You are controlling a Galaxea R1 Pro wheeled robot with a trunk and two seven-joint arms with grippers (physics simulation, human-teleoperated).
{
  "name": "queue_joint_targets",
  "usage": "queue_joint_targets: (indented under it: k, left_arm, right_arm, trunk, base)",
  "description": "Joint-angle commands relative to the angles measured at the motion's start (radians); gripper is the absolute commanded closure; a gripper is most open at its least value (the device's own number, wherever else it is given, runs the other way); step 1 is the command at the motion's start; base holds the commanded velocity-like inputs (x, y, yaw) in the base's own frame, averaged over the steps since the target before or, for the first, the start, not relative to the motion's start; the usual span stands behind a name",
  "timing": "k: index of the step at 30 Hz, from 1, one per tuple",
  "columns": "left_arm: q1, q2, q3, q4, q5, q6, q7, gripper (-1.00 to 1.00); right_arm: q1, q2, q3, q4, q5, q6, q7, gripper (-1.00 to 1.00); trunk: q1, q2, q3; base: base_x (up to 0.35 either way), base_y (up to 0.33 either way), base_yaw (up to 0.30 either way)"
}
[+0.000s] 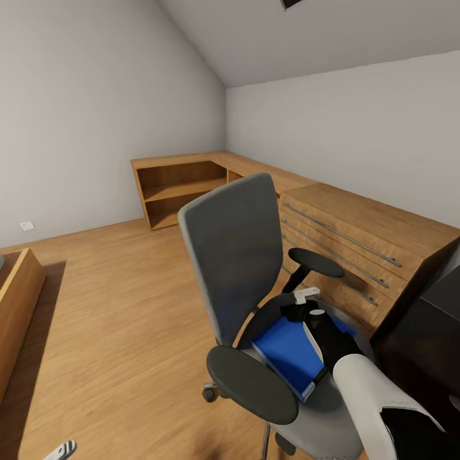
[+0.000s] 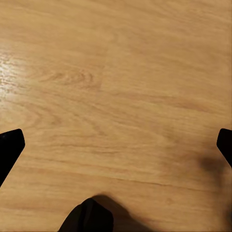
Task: In the bedroom, organize the workspace by keeping the computer under the desk, ensuring the monitor is on the desk, placing the keyboard on the desk next to the monitor, placing the mouse on the desk next to the keyboard, moving the folder from the swivel chair onto the desk next to the mouse, stacking the notebook on top of the folder with the pen on top of the notebook, and positioning the swivel chair next to the desk.
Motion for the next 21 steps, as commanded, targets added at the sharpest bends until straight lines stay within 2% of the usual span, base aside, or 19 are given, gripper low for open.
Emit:
queue_joint_targets:
  k: [1, 16, 21]
  left_arm:
    - [0.000, -0.001, 0.003, -0.002, 0.001, 0.006, -0.005, -1.00]
    - [0.000, 0.004, 0.003, -0.003, 0.000, 0.007, -0.005, -1.00]
    - [0.000, 0.012, 0.003, -0.003, 0.002, 0.008, -0.005, -1.00]
  right_arm:
    - [0.000, 0.001, -0.008, 0.007, 0.007, 0.004, 0.005, -1.00]
    - [0.000, 0.000, -0.008, 0.007, 0.007, 0.004, 0.005, -1.00]
    - [0.000, 0.000, -0.008, 0.008, 0.007, 0.004, 0.005, -1.00]
  trunk:
    - [0.004, -0.007, -0.004]
    - [0.008, -0.014, -0.007]
    - [0.008, -0.014, -0.007]
  base:
    - [0.000, 0.000, 0.000]
    - [-0.002, 0.000, 0.000]
    - [-0.168, 0.000, 0.000]
